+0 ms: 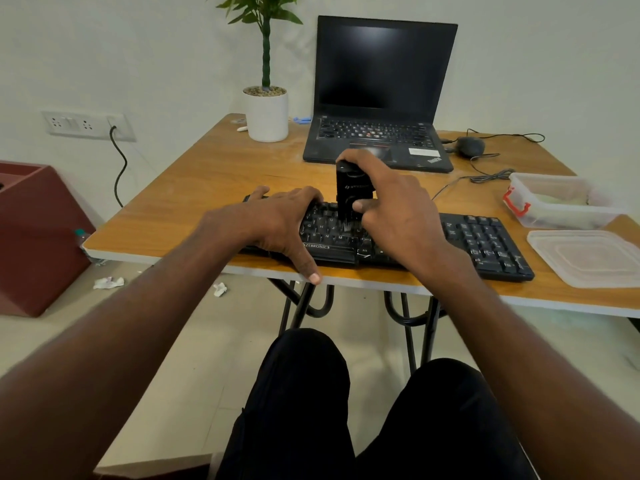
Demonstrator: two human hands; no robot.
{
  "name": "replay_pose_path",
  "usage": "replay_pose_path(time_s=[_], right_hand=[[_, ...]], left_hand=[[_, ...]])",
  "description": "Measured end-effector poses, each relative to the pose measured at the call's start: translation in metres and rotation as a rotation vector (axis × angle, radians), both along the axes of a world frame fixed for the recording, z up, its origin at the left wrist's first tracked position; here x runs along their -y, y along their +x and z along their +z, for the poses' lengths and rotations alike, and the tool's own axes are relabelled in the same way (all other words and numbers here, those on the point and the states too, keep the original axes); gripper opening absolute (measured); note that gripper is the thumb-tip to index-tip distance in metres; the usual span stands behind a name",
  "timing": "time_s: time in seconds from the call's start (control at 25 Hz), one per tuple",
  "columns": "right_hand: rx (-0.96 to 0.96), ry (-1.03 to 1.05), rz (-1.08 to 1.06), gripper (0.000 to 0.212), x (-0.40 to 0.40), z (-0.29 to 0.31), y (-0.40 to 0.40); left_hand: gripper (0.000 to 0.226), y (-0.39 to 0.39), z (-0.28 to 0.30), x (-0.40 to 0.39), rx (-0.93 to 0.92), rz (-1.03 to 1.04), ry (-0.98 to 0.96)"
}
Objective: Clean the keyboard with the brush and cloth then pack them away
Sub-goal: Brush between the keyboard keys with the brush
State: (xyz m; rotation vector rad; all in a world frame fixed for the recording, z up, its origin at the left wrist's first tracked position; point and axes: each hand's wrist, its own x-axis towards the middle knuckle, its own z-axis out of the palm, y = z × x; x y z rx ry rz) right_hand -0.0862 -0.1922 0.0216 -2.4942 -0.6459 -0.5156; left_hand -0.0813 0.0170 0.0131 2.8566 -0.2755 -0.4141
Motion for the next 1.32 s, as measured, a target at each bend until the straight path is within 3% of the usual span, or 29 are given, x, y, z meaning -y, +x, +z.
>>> replay_pose_path(time_s=[0.08,0.28,0.48,0.76,0.96,1.08,1.32], right_hand=[[-0.062,0.156,0.093,0.072,0.003,-0.004,-0.003],[-0.074,-0.069,-0.038,0.077,0.022,-0.006,-0.004],[-0.116,0.111,0.046,0.07,0.016,-0.003,-0.003],[-0.161,-0.147,0.067,0.075,0.033,0.016,0.014],[-0.022,0.071,-0.015,0.079,0.047,0.004,-0.002],[-0.015,0.247,0.036,0.07,0.046,-0.012,-0.011],[0.078,0.199,0.042,0.064,0.051,-0.025,-0.006]], left_hand=[[0.142,-0.001,0.0,0.0,0.007,0.003,-0.005],[0.147,-0.004,0.002,0.002,-0.008,-0.001,-0.001],[0.146,-0.005,0.003,0.001,-0.021,0.004,0.0],[0.148,-0.007,0.006,0.003,-0.031,0.002,0.005],[0.144,-0.006,0.007,0.002,-0.029,0.001,0.019],[0.138,-0.009,0.009,0.002,-0.05,-0.005,-0.003],[0.129,-0.007,0.002,0.01,-0.012,0.024,-0.055]])
